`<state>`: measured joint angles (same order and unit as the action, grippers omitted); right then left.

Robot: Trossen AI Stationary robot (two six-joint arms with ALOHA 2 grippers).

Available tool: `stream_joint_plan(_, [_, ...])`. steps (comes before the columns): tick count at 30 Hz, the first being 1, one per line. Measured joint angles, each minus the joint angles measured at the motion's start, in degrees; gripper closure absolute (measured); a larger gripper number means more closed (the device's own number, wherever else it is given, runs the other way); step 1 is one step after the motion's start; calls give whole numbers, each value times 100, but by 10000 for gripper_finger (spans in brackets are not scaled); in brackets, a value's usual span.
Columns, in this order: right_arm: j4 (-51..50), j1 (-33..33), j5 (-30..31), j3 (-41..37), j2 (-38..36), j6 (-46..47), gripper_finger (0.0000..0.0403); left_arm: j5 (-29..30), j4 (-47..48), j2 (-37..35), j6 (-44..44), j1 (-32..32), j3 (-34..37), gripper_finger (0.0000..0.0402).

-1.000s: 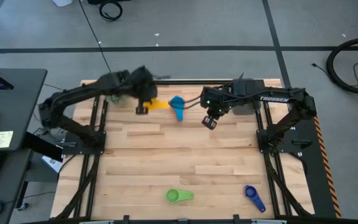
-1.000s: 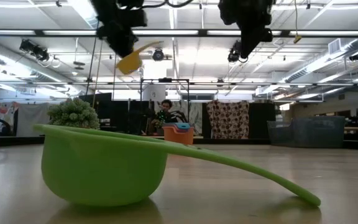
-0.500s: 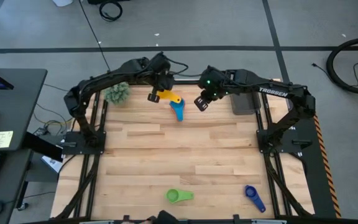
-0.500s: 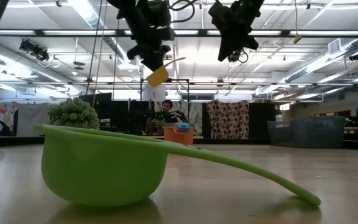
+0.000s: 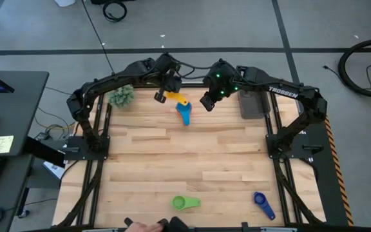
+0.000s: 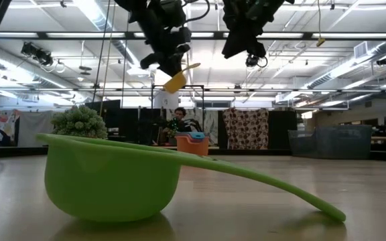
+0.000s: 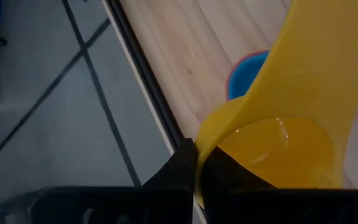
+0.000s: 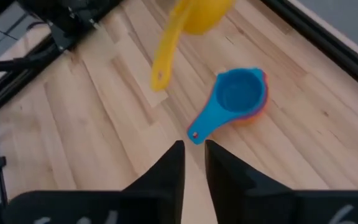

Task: Nest measuring cups in basket
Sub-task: Stack the yellow measuring cup on top of the light blue measuring cup

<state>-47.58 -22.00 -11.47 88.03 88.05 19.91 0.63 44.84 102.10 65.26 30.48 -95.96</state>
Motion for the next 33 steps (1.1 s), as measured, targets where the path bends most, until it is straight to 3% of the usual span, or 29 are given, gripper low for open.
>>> stream_joint_plan(11, [713,2,-42,0,0,4,268,0,-282,0,146,-22,0,391])
stream_joint_plan(25, [778,-10,-310,-3,0,204,264,117,-1026,301,419,-430,4,391])
stream_joint_plan(33, [854,-20,-579,-414,0,405,264,253,-1615,302,528,-562,4,391])
